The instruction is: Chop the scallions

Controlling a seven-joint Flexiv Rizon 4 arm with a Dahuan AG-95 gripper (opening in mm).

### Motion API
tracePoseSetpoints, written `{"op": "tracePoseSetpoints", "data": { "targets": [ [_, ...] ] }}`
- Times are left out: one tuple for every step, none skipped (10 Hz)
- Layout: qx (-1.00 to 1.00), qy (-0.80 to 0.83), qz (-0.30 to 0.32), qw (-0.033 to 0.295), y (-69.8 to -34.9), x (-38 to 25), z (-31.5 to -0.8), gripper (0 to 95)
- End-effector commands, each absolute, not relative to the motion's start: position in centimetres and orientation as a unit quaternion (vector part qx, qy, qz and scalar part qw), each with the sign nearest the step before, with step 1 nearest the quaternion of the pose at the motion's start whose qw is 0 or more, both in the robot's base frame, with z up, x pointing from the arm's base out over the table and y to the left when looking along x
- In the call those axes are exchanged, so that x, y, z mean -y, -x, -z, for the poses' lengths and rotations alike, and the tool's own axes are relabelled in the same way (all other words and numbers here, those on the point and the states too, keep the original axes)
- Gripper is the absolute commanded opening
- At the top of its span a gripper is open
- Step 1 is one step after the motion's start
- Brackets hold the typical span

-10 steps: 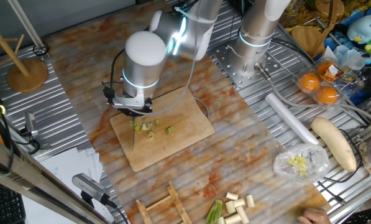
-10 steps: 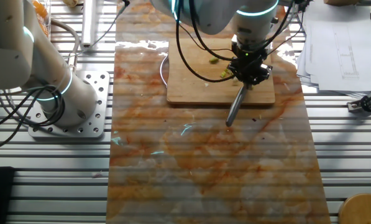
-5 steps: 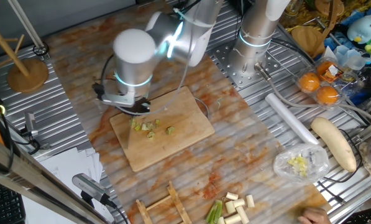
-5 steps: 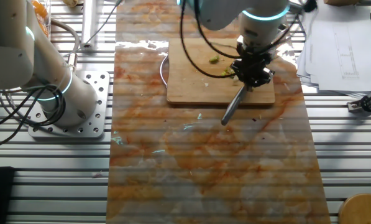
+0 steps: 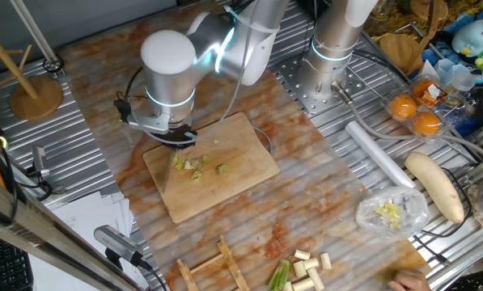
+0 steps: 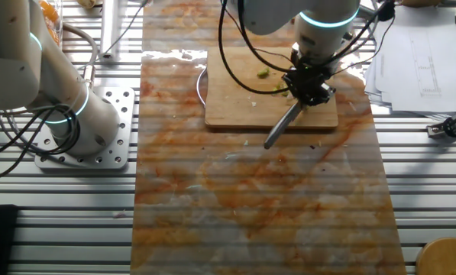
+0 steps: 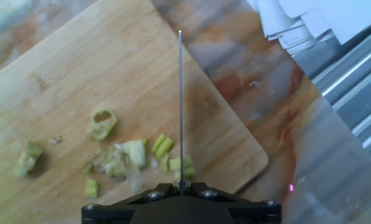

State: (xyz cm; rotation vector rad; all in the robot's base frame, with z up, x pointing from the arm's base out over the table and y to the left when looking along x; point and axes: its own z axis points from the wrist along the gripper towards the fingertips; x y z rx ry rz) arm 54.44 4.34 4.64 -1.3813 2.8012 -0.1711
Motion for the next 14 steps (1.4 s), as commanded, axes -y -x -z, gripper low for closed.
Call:
{"op": "tracePoseSetpoints", "data": {
  "targets": [
    [-0.899, 0.436, 0.044, -0.001, -54.57, -4.45, -4.69, 0.0],
    [-0.903, 0.429, 0.041, -0.005, -54.55, -4.44, -4.68, 0.0],
    [-0.907, 0.420, 0.034, -0.005, -54.52, -4.48, -4.70, 0.0],
    [-0.911, 0.411, 0.025, -0.006, -54.42, -4.56, -4.79, 0.0],
    [-0.921, 0.388, 0.019, -0.015, -54.16, -4.82, -5.08, 0.0],
    [-0.936, 0.351, 0.002, -0.027, -54.01, -5.14, -5.40, 0.0],
    [-0.954, 0.296, -0.028, -0.049, -54.01, -5.32, -5.58, 0.0],
    [-0.974, 0.203, -0.053, -0.081, -54.01, -5.32, -5.58, 0.0],
    [-0.981, 0.155, -0.059, -0.097, -54.01, -5.32, -5.58, 0.0],
    [-0.983, 0.138, -0.059, -0.105, -54.01, -5.32, -5.58, 0.0],
    [-0.984, 0.129, -0.061, -0.109, -54.01, -5.32, -5.58, 0.0],
    [-0.984, 0.125, -0.058, -0.114, -54.01, -5.32, -5.58, 0.0],
    [-0.984, 0.125, -0.058, -0.113, -54.01, -5.32, -5.58, 0.0],
    [-0.984, 0.124, -0.057, -0.113, -54.01, -5.32, -5.58, 0.0]
  ]
}}
